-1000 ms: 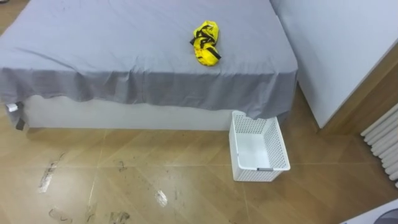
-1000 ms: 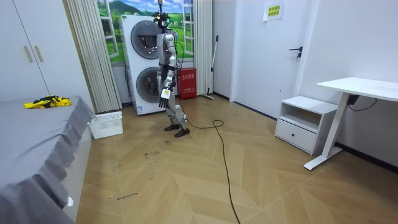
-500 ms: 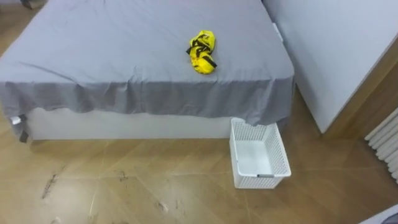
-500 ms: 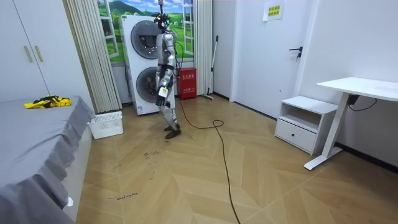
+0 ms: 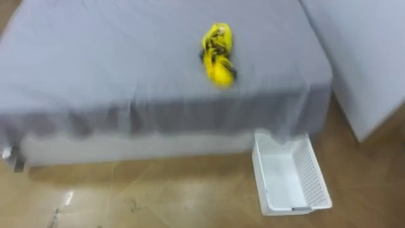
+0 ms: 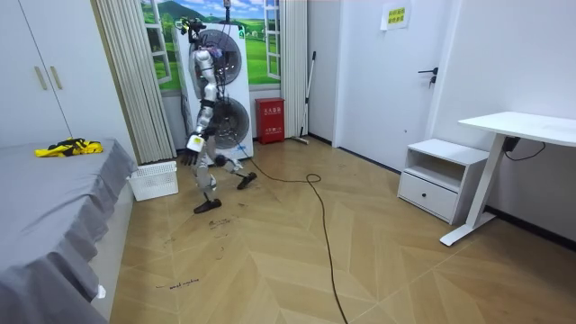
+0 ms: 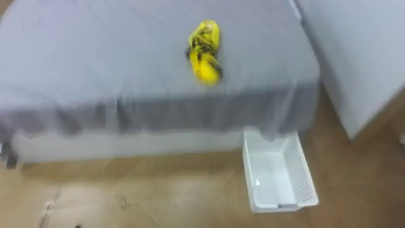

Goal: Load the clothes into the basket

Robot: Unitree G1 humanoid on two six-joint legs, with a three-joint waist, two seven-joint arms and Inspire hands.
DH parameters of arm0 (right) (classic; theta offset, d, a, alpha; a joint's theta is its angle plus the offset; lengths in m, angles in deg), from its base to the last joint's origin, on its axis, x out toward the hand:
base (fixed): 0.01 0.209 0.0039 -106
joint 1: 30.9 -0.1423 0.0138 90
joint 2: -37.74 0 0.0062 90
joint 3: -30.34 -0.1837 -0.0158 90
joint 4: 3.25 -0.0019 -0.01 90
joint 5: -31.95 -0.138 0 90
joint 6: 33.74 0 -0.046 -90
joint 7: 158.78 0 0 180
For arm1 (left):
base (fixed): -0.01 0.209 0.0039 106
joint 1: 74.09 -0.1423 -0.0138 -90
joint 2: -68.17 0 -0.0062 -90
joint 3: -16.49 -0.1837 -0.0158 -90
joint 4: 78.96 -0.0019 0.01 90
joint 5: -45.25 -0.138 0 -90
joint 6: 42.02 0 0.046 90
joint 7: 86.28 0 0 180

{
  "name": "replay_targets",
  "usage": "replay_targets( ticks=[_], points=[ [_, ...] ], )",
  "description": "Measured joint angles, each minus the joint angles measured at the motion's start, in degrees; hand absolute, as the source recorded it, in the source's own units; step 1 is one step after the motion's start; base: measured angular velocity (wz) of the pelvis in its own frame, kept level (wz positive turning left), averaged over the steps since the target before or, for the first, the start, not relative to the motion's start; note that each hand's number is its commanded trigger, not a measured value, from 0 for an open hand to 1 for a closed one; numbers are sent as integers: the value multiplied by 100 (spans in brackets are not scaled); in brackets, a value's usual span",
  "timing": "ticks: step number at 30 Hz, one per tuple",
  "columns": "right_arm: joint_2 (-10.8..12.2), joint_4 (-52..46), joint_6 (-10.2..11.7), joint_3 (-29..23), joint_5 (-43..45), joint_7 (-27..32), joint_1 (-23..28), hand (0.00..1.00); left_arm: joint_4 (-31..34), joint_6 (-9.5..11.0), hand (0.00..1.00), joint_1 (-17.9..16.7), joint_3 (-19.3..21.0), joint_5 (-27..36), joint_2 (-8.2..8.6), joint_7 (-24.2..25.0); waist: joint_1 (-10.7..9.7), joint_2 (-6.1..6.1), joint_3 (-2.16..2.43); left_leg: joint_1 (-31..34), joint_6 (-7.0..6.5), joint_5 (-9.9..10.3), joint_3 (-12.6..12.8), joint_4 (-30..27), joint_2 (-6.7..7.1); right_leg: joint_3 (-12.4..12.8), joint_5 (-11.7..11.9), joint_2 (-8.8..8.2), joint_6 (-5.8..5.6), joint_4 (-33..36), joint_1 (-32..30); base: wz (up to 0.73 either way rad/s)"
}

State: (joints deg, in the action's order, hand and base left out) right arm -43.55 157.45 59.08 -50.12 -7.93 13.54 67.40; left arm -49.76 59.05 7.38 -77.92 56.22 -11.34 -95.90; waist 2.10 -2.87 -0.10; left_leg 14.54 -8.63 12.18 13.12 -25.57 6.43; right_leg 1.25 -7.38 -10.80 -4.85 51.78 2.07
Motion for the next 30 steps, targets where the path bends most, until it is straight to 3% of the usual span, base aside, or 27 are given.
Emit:
replay_targets(
  ticks=[1, 2, 3, 4, 5, 6, 7, 8, 9, 10, 11, 12, 13, 14, 15, 16, 18, 20, 21, 22, 23, 24, 25, 26, 27, 28, 30],
  points=[
    [-3, -36, 28, -25, 3, -1, -17, 0, -14, 0, 0, 8, -18, -164, 19, -1, 15, -13, -8, -132, -19, 23, -5, 129, -9, -54, -58, 5, 15, 243, -197, -22],
    [-8, -213, 38, -21, -38, -10, -50, 0, -73, 3, 0, 18, -32, -435, 37, -1, 45, 63, -24, -379, -11, 1, -20, 405, -27, -217, -366, 49, 129, 609, -665, -8],
    [9, -373, 88, -6, -72, -80, -81, 0, -117, 4, 0, 85, -34, -566, 43, -1, -12, 136, -77, -615, 4, 2, -98, 606, -70, -438, -674, 161, 263, 639, -1108, 0],
    [23, -451, 94, -5, -80, -115, -93, 0, -115, 4, 0, 85, -34, -604, 42, 0, -28, 175, -92, -704, 13, 11, -146, 673, -98, -521, -805, 260, 299, 523, -1319, 25],
    [27, -644, 103, 14, -89, -130, -82, 0, -115, 4, 0, 106, -100, -673, 28, 7, -67, 216, -98, -845, 25, 83, -254, 750, -157, -682, -975, 465, 359, 71, -1717, 40],
    [28, -738, 106, 38, -122, -165, -89, 0, -116, 3, 0, 123, -236, -674, 17, 15, -101, 271, -137, -1021, 40, 163, -376, 835, -196, -789, -1015, 653, 377, -694, -1990, 48],
    [30, -751, 110, 33, -111, -178, -102, 0, -115, -1, 0, 123, -293, -679, 22, 15, -164, 271, -135, -1120, 49, 213, -453, 867, -212, -781, -994, 749, 398, -1182, -2082, 61],
    [30, -791, 129, 42, -106, -170, -124, 0, -110, -17, 0, 122, -415, -682, 28, 12, -196, 284, -137, -1303, 76, 296, -591, 959, -215, -786, -774, 869, 445, -2203, -2185, 57],
    [18, -848, 167, 38, -35, -168, -151, 0, -115, -35, 0, 115, -509, -756, 64, 12, -188, 313, -131, -1525, 110, 376, -716, 1074, -234, -816, -178, 941, 526, -2956, -2238, 56],
    [17, -850, 215, 33, -26, -169, -162, 0, -115, -58, 0, 110, -522, -826, 87, 12, -206, 334, -112, -1643, 133, 417, -779, 1140, -263, -888, 100, 965, 549, -3262, -2228, 40],
    [29, -852, 304, 34, -37, -169, -175, 0, -117, -82, 0, 116, -539, -916, 98, 12, -180, 369, -53, -1893, 193, 466, -887, 1273, -310, -1095, 570, 1015, 671, -3707, -2183, 28],
    [35, -878, 371, 37, -27, -167, -252, 0, -114, -82, 0, 143, -533, -942, 79, 12, -118, 351, -28, -2040, 274, 562, -931, 1301, -380, -1125, 931, 1127, 902, -3902, -2111, 12],
    [31, -923, 380, 31, -27, -158, -296, 0, -117, -82, 0, 144, -531, -942, 69, 12, -72, 379, -14, -2088, 344, 624, -938, 1271, -434, -1092, 1020, 1215, 968, -3887, -2083, -19],
    [17, -1062, 425, 32, -38, -129, -364, 0, -123, -82, 0, 113, -520, -945, 64, 12, 16, 488, 25, -2161, 519, 728, -952, 1165, -603, -1132, 1025, 1347, 1024, -3767, -1963, -34],
    [17, -1224, 480, 40, -30, -120, -465, 0, -123, -82, 0, 91, -470, -955, 59, 12, 34, 581, -17, -2214, 664, 757, -913, 900, -753, -1376, 885, 1427, 1171, -3597, -1824, -30],
    [17, -1326, 486, 41, -11, -125, -483, 0, -124, -82, 0, 60, -466, -964, 49, 13, 1, 601, -22, -2217, 779, 736, -859, 721, -806, -1408, 798, 1455, 1205, -3548, -1722, 0],
    [16, -1613, 544, 48, 68, -139, -484, 0, -91, -51, 0, -18, -421, -1073, 27, 13, -88, 534, -43, -2145, 1275, 348, -761, -271, -937, -1425, 497, 1485, 1208, -3658, -1130, 22],
    [16, -1854, 547, 53, 85, -217, -469, 0, 42, -16, 0, -53, -330, -1088, 24, 13, -162, 407, -56, -1898, 1291, -50, -667, -1214, -1083, -1464, 328, 1508, 1164, -3963, -661, 25],
    [13, -1951, 566, 51, 51, -245, -526, 0, 85, 20, 0, -82, -305, -1106, 28, 12, -192, 455, -49, -1690, 1247, 16, -611, -1665, -1266, -1450, 233, 1555, 1158, -4035, -477, 28],
    [19, -1962, 594, 62, 39, -245, -567, 0, 124, 21, 0, -68, -306, -1106, 25, 12, -201, 397, -86, -1580, 1199, 136, -589, -1752, -1335, -1434, 199, 1561, 1164, -4022, -437, 25],
    [24, -1979, 591, 60, 12, -229, -655, 0, 202, 22, 0, -23, -308, -1052, 20, 11, -198, 341, -108, -1292, 1185, 400, -623, -1752, -1406, -1264, 192, 1554, 1167, -4021, -385, 11],
    [20, -2057, 581, 53, 20, -163, -702, 0, 278, 25, 0, 27, -319, -1053, 5, 10, -193, 217, -176, -961, 1223, 605, -683, -1490, -1422, -1187, 192, 1505, 1165, -4034, -340, 6],
    [10, -2135, 575, 52, 34, -115, -694, 0, 315, 27, 0, 22, -322, -1052, 4, 8, -167, 180, -175, -811, 1240, 660, -706, -1238, -1434, -1190, 192, 1486, 1165, -4048, -331, 0],
    [-22, -2363, 554, 22, 98, -32, -647, 0, 337, 37, 0, 25, -347, -1053, 11, 7, -159, 170, -154, -566, 1269, 641, -725, -585, -1468, -1200, 173, 1486, 1127, -4104, -310, -17],
    [-28, -2618, 514, -39, 185, 20, -590, 0, 325, 41, 0, 11, -347, -1057, 6, 5, -142, 155, -139, -376, 1061, 337, -696, -136, -1499, -1174, 68, 1469, 965, -4101, -310, -28],
    [-9, -2716, 489, -50, 239, 37, -531, 0, 307, 25, 0, -43, -321, -1057, 12, 2, -100, 188, -73, -423, 1037, 298, -698, -70, -1479, -1116, 58, 1455, 924, -4113, -318, -21],
    [-15, -2953, 469, -87, 406, -10, -388, 0, 301, 25, 0, -99, -287, -1073, 2, 1, -120, 107, -2, -728, 935, 207, -608, 316, -1293, -1105, 51, 1323, 825, -4136, -260, -7]
  ],
)
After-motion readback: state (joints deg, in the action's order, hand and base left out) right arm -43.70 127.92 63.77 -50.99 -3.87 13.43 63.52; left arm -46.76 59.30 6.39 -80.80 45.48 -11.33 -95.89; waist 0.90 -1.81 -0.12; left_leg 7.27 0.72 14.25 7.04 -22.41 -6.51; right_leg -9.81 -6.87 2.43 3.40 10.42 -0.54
